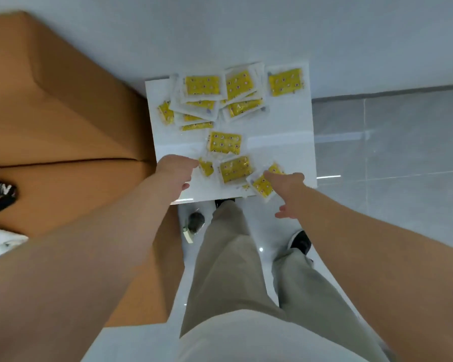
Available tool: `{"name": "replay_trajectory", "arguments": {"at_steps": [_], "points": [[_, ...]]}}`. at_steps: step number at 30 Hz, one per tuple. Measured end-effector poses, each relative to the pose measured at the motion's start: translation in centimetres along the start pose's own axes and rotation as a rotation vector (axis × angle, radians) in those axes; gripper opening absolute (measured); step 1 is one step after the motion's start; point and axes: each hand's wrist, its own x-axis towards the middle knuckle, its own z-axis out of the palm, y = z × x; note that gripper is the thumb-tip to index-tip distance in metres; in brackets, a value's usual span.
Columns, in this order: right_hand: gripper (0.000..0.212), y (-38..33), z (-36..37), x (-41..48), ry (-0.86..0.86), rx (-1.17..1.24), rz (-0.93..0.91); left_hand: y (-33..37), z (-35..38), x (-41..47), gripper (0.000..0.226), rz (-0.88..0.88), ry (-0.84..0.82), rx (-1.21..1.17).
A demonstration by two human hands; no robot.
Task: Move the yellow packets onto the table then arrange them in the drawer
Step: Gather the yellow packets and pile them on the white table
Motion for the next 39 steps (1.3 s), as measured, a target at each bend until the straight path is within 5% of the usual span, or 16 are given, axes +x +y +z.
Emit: {"name": "replay_trajectory", "arguments": {"at_steps": [5, 11, 19, 29, 34, 39], "points": [[0.128, -1.6, 4.4, 5.1, 0.13, 0.025, 0.055, 0.1, 2.7, 6.5, 0.078, 0.121, 0.033, 0.324], [0.154, -1.1, 8.9, 11.4, 0.289, -0.038, 0.108, -0.4, 6.1, 8.9, 0.083, 0.305, 0.152, 0.511], [0.125, -1.8, 11.1, 9.6, 0.274, 0.022, 0.139, -0.4, 7.5, 9.5, 0.061, 0.341, 0.142, 0.458], [0.091, -3.0, 9.9, 7.0, 0.07, 0.228, 0.156, -0.4, 7.3, 9.4, 0.046, 0.617, 0.007, 0.64], [0.062, -1.2, 9.4, 7.2, 0.02, 0.279, 0.176, 0.5, 6.8, 9.6, 0.044, 0.571, -0.059, 0.62], [0.067, -0.5, 9.1, 7.1, -0.101, 0.472, 0.29, 0.8, 6.8, 9.7, 0.03, 0.503, -0.098, 0.578]]}}
